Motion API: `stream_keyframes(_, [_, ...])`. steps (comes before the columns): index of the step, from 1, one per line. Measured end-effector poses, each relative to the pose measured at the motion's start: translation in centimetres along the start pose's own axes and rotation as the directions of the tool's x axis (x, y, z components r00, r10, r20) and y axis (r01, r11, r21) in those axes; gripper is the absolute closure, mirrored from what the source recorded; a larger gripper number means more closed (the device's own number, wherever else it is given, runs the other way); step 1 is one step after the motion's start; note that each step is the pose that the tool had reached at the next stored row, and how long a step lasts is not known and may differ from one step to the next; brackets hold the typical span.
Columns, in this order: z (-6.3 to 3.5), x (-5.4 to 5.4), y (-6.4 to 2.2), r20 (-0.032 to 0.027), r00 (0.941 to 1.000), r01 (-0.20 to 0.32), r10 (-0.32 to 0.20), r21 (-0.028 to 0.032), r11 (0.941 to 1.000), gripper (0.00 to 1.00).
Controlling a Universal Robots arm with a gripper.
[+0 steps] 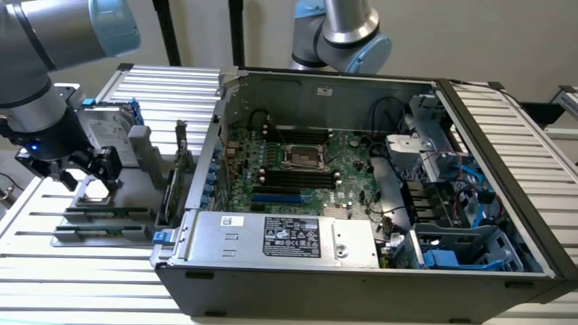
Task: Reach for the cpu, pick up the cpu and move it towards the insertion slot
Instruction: 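Pick up the cpu and move it towards the insertion slot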
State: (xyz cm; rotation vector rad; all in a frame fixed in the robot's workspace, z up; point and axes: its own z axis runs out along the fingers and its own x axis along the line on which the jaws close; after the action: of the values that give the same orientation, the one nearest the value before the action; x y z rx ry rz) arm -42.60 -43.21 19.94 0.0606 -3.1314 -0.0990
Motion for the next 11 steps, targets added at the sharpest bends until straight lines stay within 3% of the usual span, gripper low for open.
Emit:
stream_keyframes(4, [0.15, -0.01, 0.01, 0.0073, 1.0, 0.0, 0.0, 0.0002, 1.0, 0.27])
stream_keyframes(11, [0.3, -0.01, 0.25, 0.0082, 0.9999, -0.01, 0.01, 0.0003, 1.0, 0.27])
